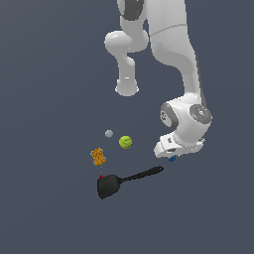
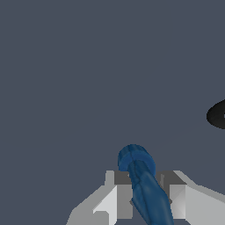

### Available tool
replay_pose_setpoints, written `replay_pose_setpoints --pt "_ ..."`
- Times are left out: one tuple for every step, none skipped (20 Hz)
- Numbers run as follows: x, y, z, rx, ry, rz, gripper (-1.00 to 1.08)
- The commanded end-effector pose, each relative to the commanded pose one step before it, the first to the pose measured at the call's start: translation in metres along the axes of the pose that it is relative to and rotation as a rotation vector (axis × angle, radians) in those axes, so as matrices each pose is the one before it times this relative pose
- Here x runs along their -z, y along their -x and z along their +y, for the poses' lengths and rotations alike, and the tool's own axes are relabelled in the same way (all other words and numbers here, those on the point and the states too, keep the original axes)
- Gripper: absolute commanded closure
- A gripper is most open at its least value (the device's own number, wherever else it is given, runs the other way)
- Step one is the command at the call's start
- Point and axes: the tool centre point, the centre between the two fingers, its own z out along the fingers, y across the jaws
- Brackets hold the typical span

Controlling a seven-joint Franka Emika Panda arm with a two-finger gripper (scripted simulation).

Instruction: Pick up a designated object from a clutter of objects.

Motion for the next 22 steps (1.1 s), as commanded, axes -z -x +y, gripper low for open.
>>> replay_pose_setpoints --pt "-0.00013 -0.00007 0.00004 -0.00005 0.00003 0.00011 1.08" --pt "0.0 0.0 0.0 0.0 0.0 0.0 1.08" --pt "0.0 0.0 0.0 0.0 0.0 0.0 1.08" --pt "0.00006 0.00002 -0.00001 0.0 0.0 0.0 1.08" --pt "0.00017 0.00008 0.00022 0.0 0.0 0.0 1.08" --pt "0.0005 0.00025 0.00065 0.0 0.0 0.0 1.08" --pt "0.00084 0.00041 0.00109 0.0 0.0 0.0 1.08" --pt "0.00117 0.00057 0.00153 0.0 0.0 0.0 1.08" --pt "0.00151 0.00074 0.00197 0.0 0.0 0.0 1.08" --pt "0.00186 0.00091 0.00241 0.0 0.0 0.0 1.08" --pt "0.0022 0.00107 0.00286 0.0 0.0 0.0 1.08" --pt "0.00255 0.00124 0.00331 0.0 0.0 0.0 1.08" --pt "0.0029 0.00141 0.00377 0.0 0.0 0.0 1.08" --pt "0.00326 0.00158 0.00423 0.0 0.0 0.0 1.08" --pt "0.00362 0.00176 0.0047 0.0 0.0 0.0 1.08" --pt "0.00399 0.00193 0.00517 0.0 0.0 0.0 1.08" --pt "0.00437 0.00211 0.00565 0.0 0.0 0.0 1.08" --pt "0.00475 0.00229 0.00614 0.0 0.0 0.0 1.08" --pt "0.00514 0.00247 0.00664 0.0 0.0 0.0 1.08" --pt "0.00553 0.00266 0.00714 0.0 0.0 0.0 1.08" --pt "0.00591 0.00283 0.00762 0.0 0.0 0.0 1.08" --pt "0.00627 0.003 0.00808 0.0 0.0 0.0 1.08"
